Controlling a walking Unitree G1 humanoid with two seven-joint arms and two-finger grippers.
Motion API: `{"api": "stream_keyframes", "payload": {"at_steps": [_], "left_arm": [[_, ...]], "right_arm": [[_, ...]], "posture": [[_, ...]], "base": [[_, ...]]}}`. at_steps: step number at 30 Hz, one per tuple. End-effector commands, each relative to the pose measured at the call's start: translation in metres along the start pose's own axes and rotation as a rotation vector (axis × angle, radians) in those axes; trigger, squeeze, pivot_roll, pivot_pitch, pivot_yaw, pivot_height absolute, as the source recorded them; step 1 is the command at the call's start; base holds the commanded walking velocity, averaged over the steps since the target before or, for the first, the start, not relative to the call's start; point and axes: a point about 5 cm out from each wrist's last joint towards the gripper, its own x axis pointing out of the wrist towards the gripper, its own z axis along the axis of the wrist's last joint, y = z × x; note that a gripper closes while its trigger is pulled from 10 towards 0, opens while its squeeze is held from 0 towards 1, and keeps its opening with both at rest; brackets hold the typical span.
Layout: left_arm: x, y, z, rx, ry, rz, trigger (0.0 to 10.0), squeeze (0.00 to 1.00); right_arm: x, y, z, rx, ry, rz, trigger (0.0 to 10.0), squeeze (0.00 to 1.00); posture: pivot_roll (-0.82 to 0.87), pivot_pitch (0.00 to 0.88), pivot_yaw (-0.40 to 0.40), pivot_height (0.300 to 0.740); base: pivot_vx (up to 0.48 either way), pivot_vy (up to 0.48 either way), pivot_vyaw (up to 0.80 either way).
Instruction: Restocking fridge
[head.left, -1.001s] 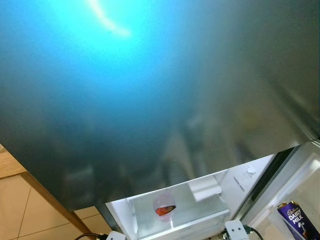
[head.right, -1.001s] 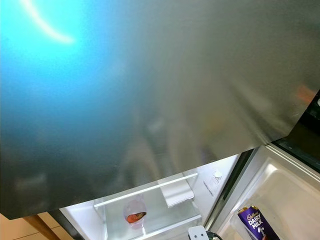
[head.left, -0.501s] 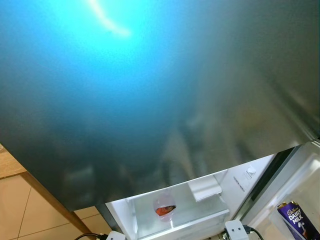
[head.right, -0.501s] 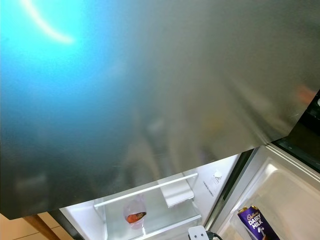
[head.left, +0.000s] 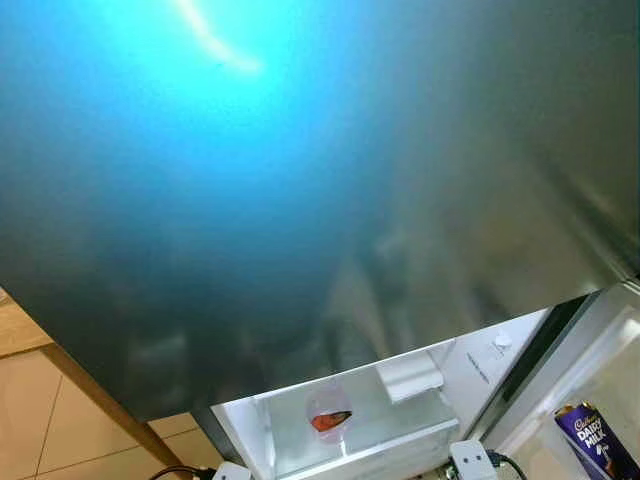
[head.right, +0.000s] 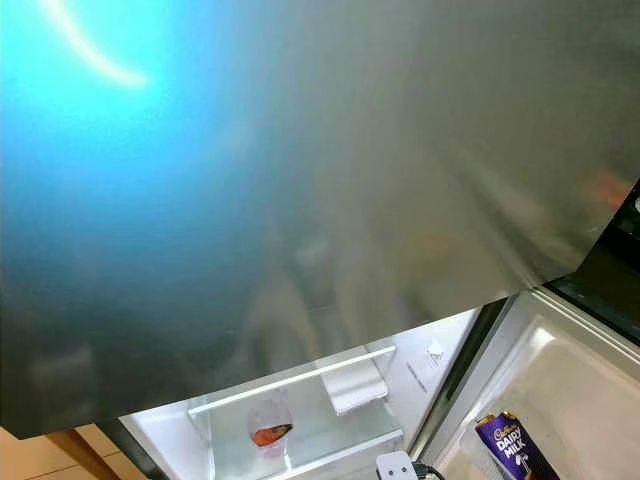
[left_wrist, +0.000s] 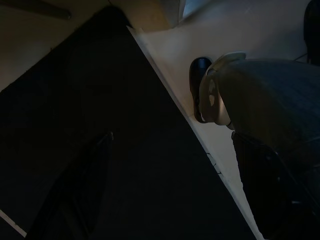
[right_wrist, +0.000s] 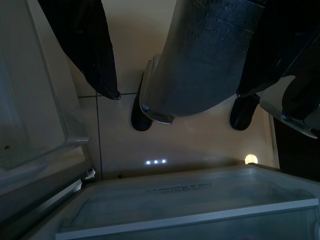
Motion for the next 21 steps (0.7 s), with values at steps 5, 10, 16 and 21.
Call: {"api": "stream_keyframes", "payload": {"at_steps": [5,10,16,21], "left_arm": [[0.0013,-0.0117,-0.0024,0.0,0.014,-0.039,10.0,0.0],[0.0013,-0.0118,-0.0027,-0.001,0.015,-0.039,10.0,0.0],[0.0012,-0.0117,-0.0032,-0.003,0.016,-0.038,10.0,0.0],[0.0012,-0.0118,-0.0034,-0.006,0.016,-0.038,10.0,0.0]], "right_arm": [[-0.0011,0.0024,-0.0096,-0.013,0.049,0.01,10.0,0.0],[-0.0012,0.0019,-0.0098,-0.013,0.049,0.009,10.0,0.0],[-0.0012,0.0017,-0.0095,-0.013,0.048,0.009,10.0,0.0],[-0.0011,0.0017,-0.0092,-0.013,0.047,0.009,10.0,0.0]], "posture": [[-0.01,0.0,-0.008,0.74],[-0.01,0.0,-0.008,0.74],[-0.01,0.0,-0.009,0.74],[-0.01,0.0,-0.009,0.74]], "base": [[0.0,0.0,0.0],[0.0,0.0,0.0],[0.0,0.0,0.0],[0.0,0.0,0.0]]}}
